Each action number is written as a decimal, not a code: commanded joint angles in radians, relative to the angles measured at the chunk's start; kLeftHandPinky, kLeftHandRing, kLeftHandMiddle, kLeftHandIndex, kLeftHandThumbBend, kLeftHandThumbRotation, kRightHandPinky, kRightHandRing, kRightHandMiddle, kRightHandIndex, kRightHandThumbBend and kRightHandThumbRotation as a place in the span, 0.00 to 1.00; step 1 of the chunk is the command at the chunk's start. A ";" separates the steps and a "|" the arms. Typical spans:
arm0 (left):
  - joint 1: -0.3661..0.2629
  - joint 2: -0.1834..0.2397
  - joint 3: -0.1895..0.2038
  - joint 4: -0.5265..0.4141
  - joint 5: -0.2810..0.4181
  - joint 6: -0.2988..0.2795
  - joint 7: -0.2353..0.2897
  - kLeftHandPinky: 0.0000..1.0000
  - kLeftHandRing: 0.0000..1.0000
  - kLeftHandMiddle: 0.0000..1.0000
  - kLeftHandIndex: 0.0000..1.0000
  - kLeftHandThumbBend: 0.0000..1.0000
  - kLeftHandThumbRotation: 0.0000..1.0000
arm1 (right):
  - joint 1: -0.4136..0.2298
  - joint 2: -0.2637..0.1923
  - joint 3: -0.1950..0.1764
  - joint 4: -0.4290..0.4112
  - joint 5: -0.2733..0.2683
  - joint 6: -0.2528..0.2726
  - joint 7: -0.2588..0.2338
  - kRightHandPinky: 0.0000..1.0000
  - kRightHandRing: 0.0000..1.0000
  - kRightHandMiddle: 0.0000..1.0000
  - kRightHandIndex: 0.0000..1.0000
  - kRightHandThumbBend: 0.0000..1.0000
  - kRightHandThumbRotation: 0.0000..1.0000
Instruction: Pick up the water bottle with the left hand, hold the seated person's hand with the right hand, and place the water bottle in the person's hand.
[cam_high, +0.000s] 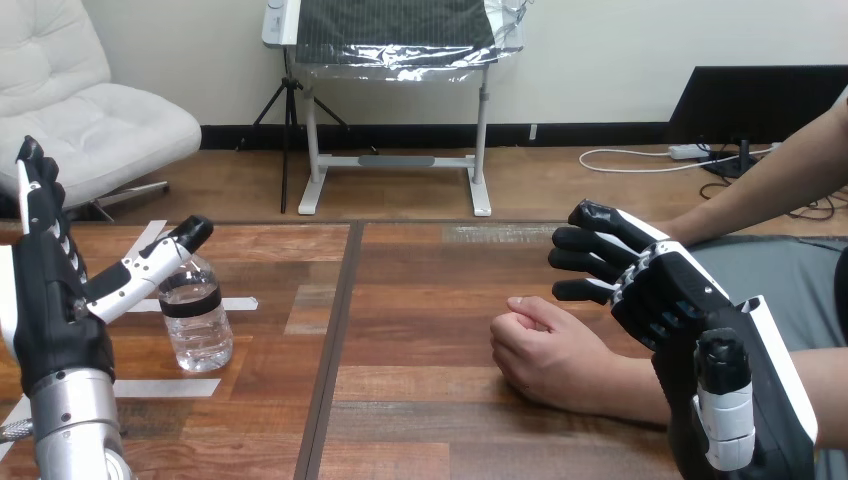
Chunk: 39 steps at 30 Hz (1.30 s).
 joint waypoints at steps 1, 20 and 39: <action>-0.049 0.029 -0.012 -0.007 0.031 0.008 0.006 1.00 1.00 1.00 1.00 1.00 0.00 | -0.048 -0.006 -0.009 -0.034 0.012 -0.009 -0.002 0.70 0.78 0.79 0.81 0.89 0.97; -0.104 0.063 -0.019 0.137 0.076 -0.005 0.012 1.00 1.00 1.00 1.00 1.00 0.00 | -0.047 -0.006 -0.008 -0.034 0.011 -0.010 -0.004 0.69 0.78 0.79 0.81 0.88 0.96; -0.192 0.103 -0.049 0.323 0.141 -0.002 0.045 1.00 1.00 1.00 1.00 1.00 0.00 | -0.051 -0.009 -0.009 -0.032 0.019 -0.013 0.000 0.70 0.78 0.79 0.81 0.89 0.96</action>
